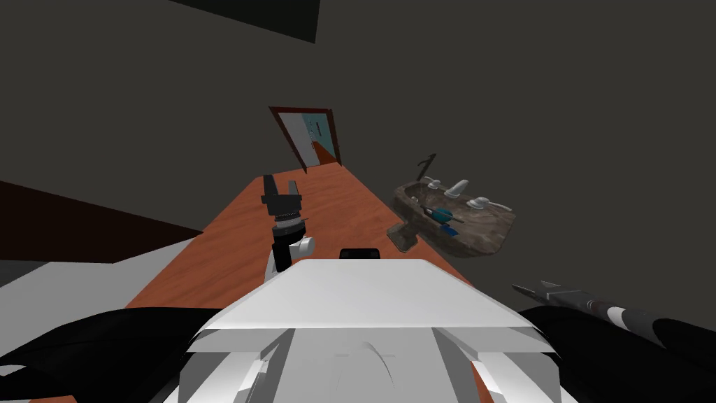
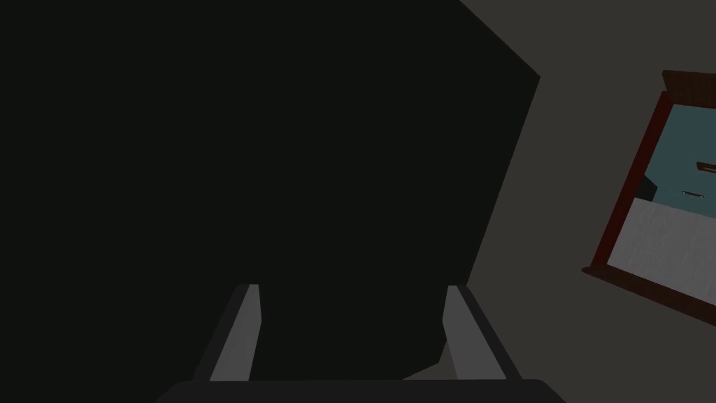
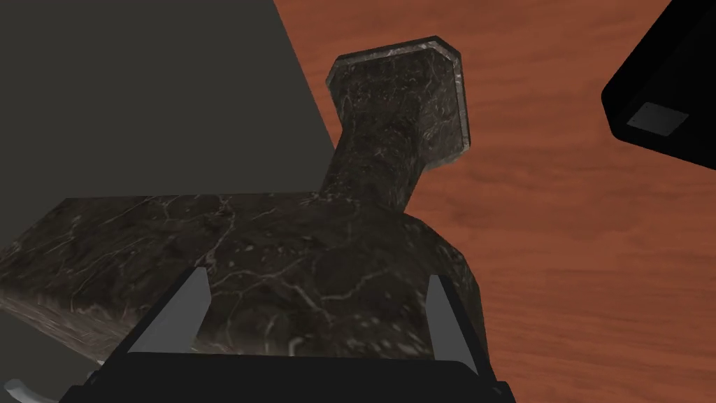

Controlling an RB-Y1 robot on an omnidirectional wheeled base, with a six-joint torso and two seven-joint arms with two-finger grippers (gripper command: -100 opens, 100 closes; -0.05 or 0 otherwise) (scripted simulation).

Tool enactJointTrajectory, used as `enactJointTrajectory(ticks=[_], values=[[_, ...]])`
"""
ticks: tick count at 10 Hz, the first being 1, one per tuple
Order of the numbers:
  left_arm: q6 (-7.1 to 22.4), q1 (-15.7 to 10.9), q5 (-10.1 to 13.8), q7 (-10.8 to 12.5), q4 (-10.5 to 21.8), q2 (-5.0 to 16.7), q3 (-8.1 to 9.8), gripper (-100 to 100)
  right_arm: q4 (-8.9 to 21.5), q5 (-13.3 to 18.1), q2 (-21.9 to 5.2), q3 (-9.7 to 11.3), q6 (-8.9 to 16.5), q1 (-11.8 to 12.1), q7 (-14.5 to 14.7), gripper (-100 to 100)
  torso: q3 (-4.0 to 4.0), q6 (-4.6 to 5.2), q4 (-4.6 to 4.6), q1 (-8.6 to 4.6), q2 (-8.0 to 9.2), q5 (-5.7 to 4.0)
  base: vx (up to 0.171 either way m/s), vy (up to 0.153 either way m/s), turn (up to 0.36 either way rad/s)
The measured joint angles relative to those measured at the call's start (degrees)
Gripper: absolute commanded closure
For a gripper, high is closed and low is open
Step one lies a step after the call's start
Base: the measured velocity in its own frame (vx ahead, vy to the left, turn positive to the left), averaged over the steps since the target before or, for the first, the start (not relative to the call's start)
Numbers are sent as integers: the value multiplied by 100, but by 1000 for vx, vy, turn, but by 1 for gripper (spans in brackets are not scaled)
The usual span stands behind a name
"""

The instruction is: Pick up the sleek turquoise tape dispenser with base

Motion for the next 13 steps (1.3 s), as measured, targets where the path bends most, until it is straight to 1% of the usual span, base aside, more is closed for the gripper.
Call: enactJointTrajectory(ticks=[1,2,3,5,6,7,8,9,10,11,12,13], values=[[0,0,0,0,0,0,-1,0,49,-20,-144,-122,43,206,107,-100,-4,-5,-1,9,-9,0,123,183,56],[0,0,0,0,0,0,0,0,142,-33,-272,-164,37,253,156,-100,0,-1,0,-12,0,-2,104,187,159],[0,-1,0,0,1,0,0,0,230,-45,-462,-205,60,344,191,-100,2,-7,1,-13,4,-5,187,215,206],[0,0,0,0,0,0,0,0,456,-86,-835,-387,117,646,407,-100,-18,-6,-7,9,-31,0,211,273,185],[0,0,0,0,0,0,-1,0,516,-108,-989,-492,147,829,522,-100,-17,-6,-7,25,-28,4,214,287,192],[0,0,0,0,0,0,-1,0,624,-116,-1152,-463,157,852,614,-100,-19,-6,-8,28,-32,5,241,219,181],[0,1,0,0,0,0,0,0,670,-121,-1257,-438,175,898,706,-100,-22,-5,-9,9,-36,1,213,114,134],[0,1,0,0,0,1,1,0,676,-130,-1347,-449,186,988,787,-100,-17,-3,-7,-26,-27,-6,185,39,198],[0,0,0,0,0,1,1,0,620,-138,-1429,-439,175,1113,863,-100,-11,-4,-5,-56,-17,-15,82,7,52],[0,0,0,0,0,2,2,0,610,-139,-1441,-439,171,1124,880,0,10,5,4,-72,20,-20,18,3,-3],[0,-1,0,0,0,2,2,0,610,-139,-1441,-440,171,1122,878,-100,28,7,12,-78,49,-22,83,-21,-62],[0,0,0,0,0,2,2,0,729,-213,-1338,-302,104,978,1017,-100,28,13,13,-88,46,-25,111,-45,-46]])
